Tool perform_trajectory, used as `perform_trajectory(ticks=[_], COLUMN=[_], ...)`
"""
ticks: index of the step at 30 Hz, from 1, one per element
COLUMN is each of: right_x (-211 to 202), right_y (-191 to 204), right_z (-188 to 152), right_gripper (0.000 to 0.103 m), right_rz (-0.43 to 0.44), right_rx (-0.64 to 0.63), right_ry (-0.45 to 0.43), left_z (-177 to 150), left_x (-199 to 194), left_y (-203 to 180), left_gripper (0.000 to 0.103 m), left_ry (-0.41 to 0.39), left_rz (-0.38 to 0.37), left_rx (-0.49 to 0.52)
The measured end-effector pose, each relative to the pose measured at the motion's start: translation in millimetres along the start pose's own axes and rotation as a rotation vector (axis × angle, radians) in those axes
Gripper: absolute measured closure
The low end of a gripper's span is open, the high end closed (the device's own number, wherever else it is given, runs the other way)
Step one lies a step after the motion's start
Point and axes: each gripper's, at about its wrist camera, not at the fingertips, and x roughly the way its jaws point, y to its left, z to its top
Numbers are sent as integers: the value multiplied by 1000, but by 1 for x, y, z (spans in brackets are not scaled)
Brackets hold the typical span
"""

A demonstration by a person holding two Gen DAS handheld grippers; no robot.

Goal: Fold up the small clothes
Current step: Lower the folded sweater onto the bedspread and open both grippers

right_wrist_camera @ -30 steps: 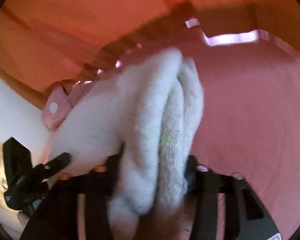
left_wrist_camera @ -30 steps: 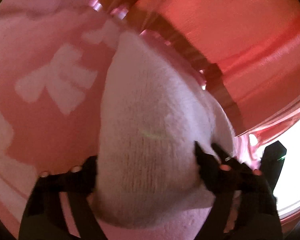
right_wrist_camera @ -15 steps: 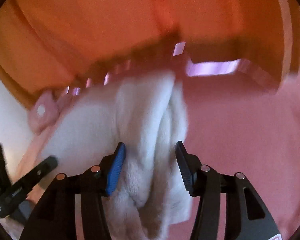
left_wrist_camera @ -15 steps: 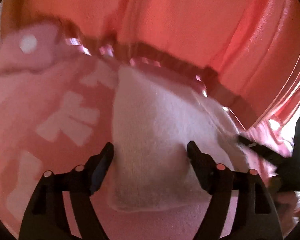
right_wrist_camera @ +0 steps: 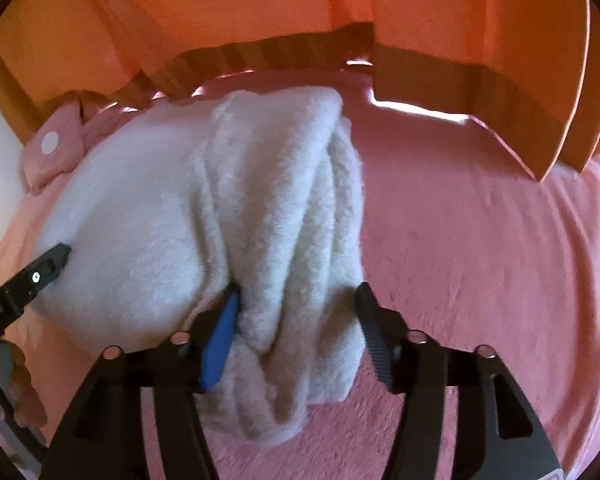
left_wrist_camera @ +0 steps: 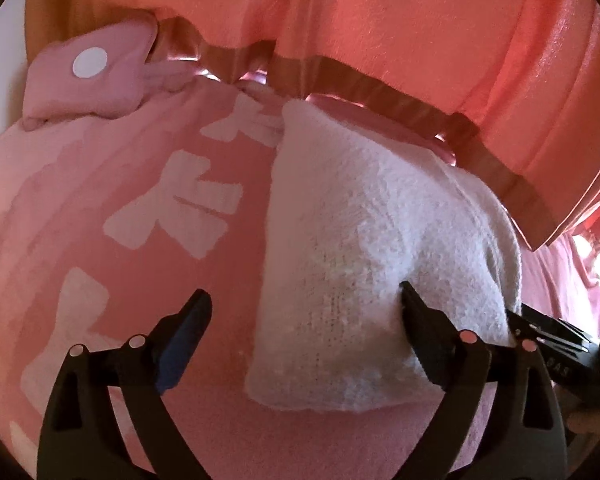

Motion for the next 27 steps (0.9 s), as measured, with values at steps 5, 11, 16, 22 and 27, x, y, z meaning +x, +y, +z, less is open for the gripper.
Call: perform_trajectory(ticks=[5,11,16,22,27], right_x=[-3,-57,-28,-41,-70], right_y=[2,16,28,21,20], right_z=[0,-5,-17,-15,-32], right_gripper=[42,60,60,57,41], right_rz=[0,40,-20,-8,-47], right_rx=[7,6,-59,-24,-7], right_ry=[-7,-138,-35,-76,-155], left_z=[-1,-1,-7,-9,-24], left_x=[-4,-27,-30,-33,-53], left_y=[-8,-24,-31,-31,-37], left_gripper=[12,13,13,13,8], left_ry=[-30,-81,-78,-80,-103], left_rz=[52,111,128,136,146], left_rx=[41,102,145,152,162])
